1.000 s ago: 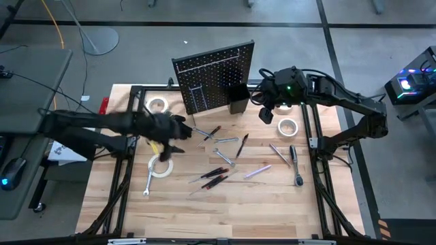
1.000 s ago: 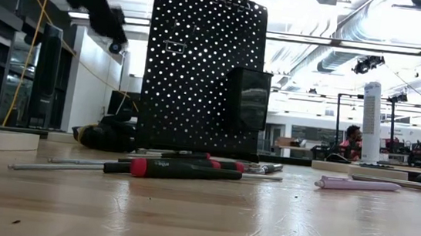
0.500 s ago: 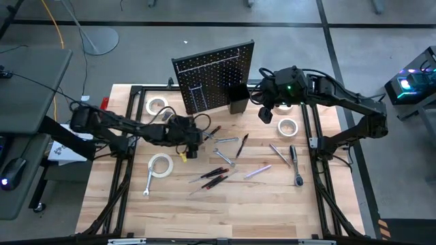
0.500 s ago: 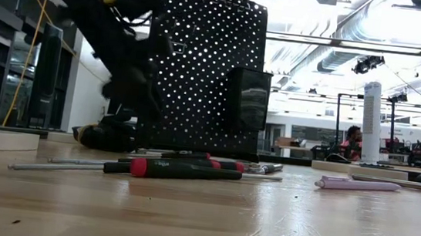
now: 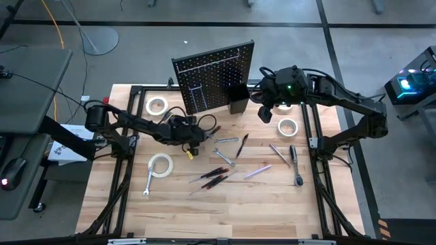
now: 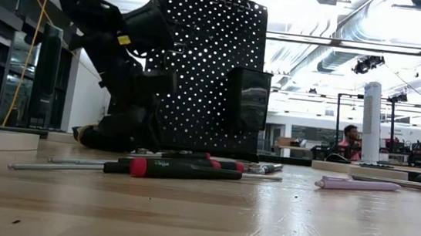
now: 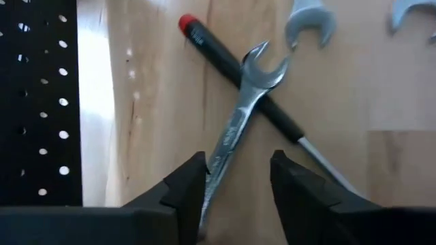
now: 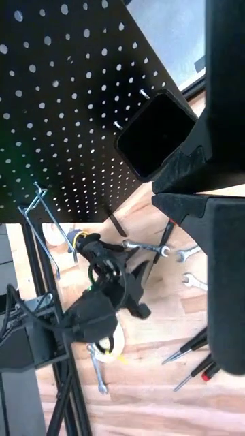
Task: Hang tools onto peg board
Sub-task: Hang the silver wrench on the peg board
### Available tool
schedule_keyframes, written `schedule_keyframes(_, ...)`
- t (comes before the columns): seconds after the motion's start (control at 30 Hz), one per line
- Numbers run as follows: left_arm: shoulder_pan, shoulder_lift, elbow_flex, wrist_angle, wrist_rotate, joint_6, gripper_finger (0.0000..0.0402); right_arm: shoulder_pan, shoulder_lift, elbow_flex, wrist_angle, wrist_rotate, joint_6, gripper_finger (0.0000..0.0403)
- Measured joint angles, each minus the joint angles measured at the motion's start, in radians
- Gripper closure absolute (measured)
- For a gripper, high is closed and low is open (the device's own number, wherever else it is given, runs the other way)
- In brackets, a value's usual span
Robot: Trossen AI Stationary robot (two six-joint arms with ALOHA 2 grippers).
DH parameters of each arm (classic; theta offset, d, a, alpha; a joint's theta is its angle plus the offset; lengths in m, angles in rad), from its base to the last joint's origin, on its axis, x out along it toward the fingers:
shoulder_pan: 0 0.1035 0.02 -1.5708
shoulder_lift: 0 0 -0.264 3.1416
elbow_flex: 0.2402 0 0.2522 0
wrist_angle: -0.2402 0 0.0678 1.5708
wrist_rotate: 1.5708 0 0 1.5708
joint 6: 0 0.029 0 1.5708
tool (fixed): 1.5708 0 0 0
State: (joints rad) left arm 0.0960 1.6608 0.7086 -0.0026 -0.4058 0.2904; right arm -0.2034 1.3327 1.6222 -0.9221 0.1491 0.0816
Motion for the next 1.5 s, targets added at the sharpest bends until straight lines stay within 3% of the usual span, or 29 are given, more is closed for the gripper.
schedule_keyframes(0.13,0.032,0.0,0.0,0.0,0.02,0.079,0.0281,0.0,0.0,0.0,0.0,-0.001,0.008,0.0403)
schedule_keyframes(0.27,0.064,0.011,0.0,0.002,0.13,0.128,0.0283,0.0,0.0,0.0,0.0,-0.001,0.013,0.0403)
schedule_keyframes(1.03,0.151,0.092,0.003,0.066,0.247,0.208,0.0298,0.001,0.0,0.0,0.006,-0.01,0.071,0.0403)
schedule_keyframes(1.23,0.158,0.121,0.008,0.066,0.273,0.142,0.0383,0.001,0.0,0.0,0.007,-0.036,0.097,0.0403)
schedule_keyframes(1.5,0.152,0.079,0.043,-0.038,0.3,-0.044,0.0396,0.001,0.0,0.0,0.015,-0.053,0.097,0.0403)
